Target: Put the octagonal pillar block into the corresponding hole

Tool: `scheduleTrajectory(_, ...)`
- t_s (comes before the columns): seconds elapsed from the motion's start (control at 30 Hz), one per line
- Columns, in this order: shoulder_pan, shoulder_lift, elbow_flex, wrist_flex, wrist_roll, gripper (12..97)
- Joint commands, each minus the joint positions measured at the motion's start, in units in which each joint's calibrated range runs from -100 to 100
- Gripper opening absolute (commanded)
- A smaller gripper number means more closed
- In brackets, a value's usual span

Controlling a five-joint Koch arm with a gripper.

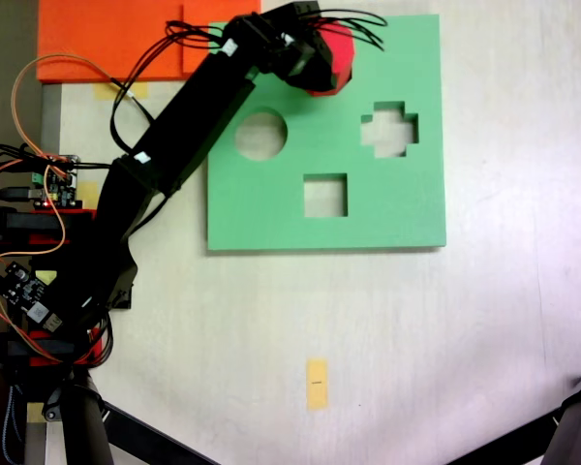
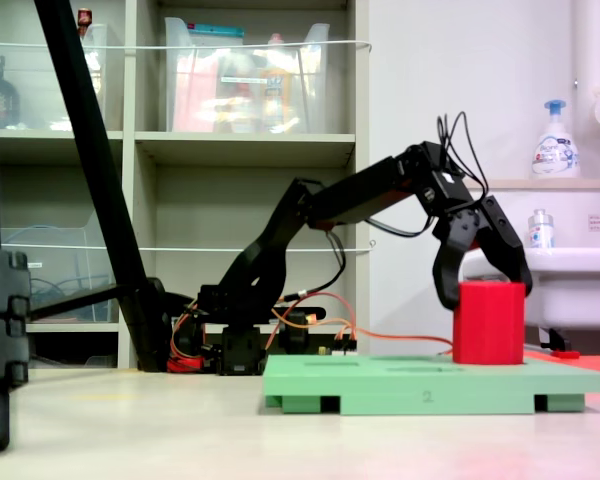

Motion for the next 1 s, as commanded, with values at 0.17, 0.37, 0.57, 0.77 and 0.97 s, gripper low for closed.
scheduleTrajectory(0.17,0.0,-1.4,3.9,5.9,-0.5,37.6)
scheduleTrajectory(0.37,0.3,-0.5,3.9,7.3,-0.5,37.6)
scheduleTrajectory(0.57,0.9,3.2,4.1,7.8,-0.4,37.7)
scheduleTrajectory(0.77,1.5,6.8,4.1,7.8,-0.4,40.1)
scheduleTrajectory(0.97,1.7,10.7,4.0,7.5,-0.3,45.0)
